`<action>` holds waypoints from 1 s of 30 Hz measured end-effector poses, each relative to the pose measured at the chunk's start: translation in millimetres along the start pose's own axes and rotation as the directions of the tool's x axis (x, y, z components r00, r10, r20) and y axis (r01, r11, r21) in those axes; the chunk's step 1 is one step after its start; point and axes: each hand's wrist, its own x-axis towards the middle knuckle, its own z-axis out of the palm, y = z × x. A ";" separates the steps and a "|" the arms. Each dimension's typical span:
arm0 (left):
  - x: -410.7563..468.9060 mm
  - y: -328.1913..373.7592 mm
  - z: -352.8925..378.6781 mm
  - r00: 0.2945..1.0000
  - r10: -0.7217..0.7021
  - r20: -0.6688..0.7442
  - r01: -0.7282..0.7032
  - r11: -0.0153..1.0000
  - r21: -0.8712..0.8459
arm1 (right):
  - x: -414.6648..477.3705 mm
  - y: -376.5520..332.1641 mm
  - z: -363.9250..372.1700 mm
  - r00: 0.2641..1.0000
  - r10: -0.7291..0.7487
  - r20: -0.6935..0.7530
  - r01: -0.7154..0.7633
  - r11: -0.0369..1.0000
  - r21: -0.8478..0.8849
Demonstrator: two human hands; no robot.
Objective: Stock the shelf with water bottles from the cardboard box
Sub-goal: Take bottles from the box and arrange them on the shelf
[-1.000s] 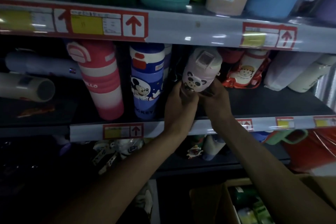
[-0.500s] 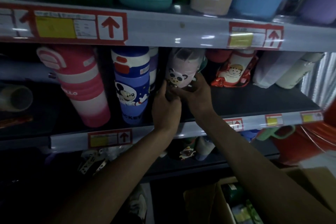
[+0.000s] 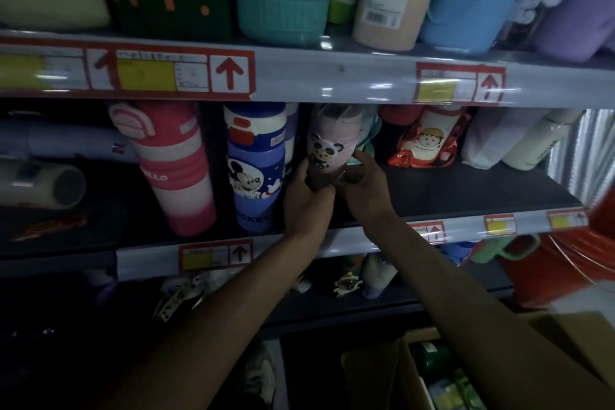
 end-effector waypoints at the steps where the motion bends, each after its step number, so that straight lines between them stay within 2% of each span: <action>1: -3.2 4.3 -1.3 1.000 -0.008 0.010 0.008 1.000 0.000 | -1.2 2.4 -3.7 1.000 0.009 -0.001 -0.009 1.000 -0.017; 7: -21.3 12.3 -8.8 0.997 -0.028 0.073 0.027 0.999 0.020 | -19.0 -1.3 -36.3 1.000 0.013 -0.009 -0.015 0.981 -0.195; 13: -47.1 12.8 -10.0 0.991 0.029 0.133 -0.040 0.996 0.078 | -54.3 -12.0 -87.2 0.995 -0.094 0.022 0.094 0.891 -0.444; 15: -59.5 12.9 -8.5 0.981 0.071 0.181 -0.096 0.986 0.133 | -70.8 -19.0 -109.6 0.992 -0.114 0.057 0.127 0.838 -0.531; 21: -90.6 0.3 9.8 0.900 0.209 0.382 -0.345 0.878 0.332 | -128.0 -16.9 -185.9 0.998 -0.055 0.038 0.067 0.776 -0.628; 24: -107.3 -0.9 25.4 0.813 0.307 0.495 -0.522 0.761 0.385 | -160.8 -10.5 -220.3 0.999 0.035 0.008 -0.020 0.728 -0.685; 27: -127.0 -3.1 45.9 0.641 0.463 0.612 -0.757 0.511 0.406 | -193.4 -4.2 -248.7 0.994 0.107 -0.002 -0.072 0.659 -0.749; 28: -134.3 -3.8 53.4 0.591 0.470 0.656 -0.802 0.426 0.418 | -203.5 -3.1 -257.4 0.993 0.119 -0.001 -0.077 0.633 -0.770; 30: -145.8 -10.3 69.3 0.530 0.420 0.737 -0.846 0.327 0.421 | -223.4 -0.6 -272.8 0.989 0.147 0.008 -0.077 0.560 -0.825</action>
